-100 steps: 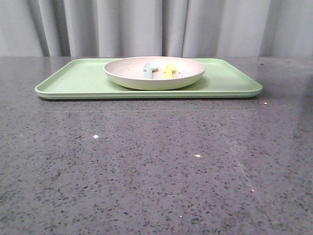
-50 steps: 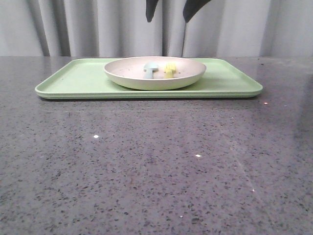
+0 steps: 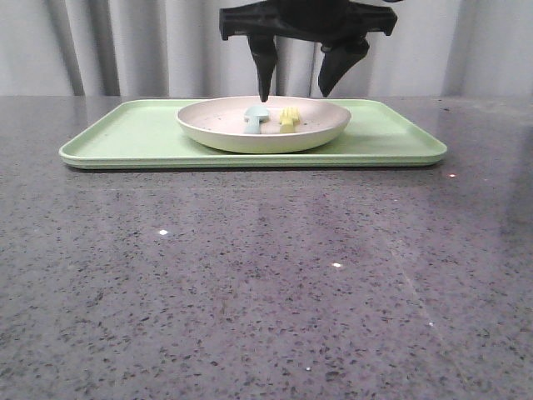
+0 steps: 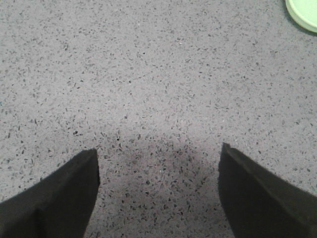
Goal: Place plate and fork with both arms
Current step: 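Lower the open right gripper onto the yellow fork on the plate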
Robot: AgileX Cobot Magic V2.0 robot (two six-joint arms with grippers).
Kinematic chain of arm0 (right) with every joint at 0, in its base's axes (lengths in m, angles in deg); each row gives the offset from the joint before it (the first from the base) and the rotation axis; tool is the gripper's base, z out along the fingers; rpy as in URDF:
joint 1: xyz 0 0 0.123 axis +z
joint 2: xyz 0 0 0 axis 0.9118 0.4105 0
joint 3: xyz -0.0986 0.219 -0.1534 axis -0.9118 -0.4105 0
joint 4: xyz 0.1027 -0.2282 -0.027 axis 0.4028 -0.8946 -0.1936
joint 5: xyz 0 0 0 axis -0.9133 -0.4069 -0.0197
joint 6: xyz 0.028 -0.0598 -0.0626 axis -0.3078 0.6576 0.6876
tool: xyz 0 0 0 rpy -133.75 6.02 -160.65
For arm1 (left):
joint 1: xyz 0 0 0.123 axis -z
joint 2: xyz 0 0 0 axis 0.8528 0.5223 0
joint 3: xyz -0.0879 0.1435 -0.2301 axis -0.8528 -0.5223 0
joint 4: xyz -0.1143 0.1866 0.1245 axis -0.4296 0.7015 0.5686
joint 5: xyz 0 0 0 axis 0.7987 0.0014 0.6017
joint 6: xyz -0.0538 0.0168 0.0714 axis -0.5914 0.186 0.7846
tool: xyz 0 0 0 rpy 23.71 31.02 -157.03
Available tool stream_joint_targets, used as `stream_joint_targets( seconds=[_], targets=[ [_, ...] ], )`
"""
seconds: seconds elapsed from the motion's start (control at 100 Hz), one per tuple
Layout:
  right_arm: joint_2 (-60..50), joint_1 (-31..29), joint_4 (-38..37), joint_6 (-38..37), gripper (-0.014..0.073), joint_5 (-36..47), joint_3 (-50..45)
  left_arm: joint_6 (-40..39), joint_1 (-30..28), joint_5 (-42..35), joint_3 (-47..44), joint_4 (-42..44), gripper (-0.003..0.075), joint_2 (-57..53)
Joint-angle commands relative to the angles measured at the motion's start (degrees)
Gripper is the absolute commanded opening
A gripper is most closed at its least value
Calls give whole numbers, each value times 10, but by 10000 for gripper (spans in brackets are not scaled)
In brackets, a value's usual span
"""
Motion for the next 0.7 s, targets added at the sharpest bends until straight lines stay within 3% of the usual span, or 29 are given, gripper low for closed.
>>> stream_joint_targets(
  seconds=[0.0, 0.53, 0.69],
  targets=[
    [-26, -3, -18, 0, 526, 15, 20, -1, -1, -34, 15, -3, 492, -1],
    [7, -3, -17, -5, 526, 1, 20, -1, -1, -33, 15, -3, 492, -1],
    [7, -3, -15, -6, 466, -1, 20, -1, -1, -33, 15, -3, 492, -1]
  ],
)
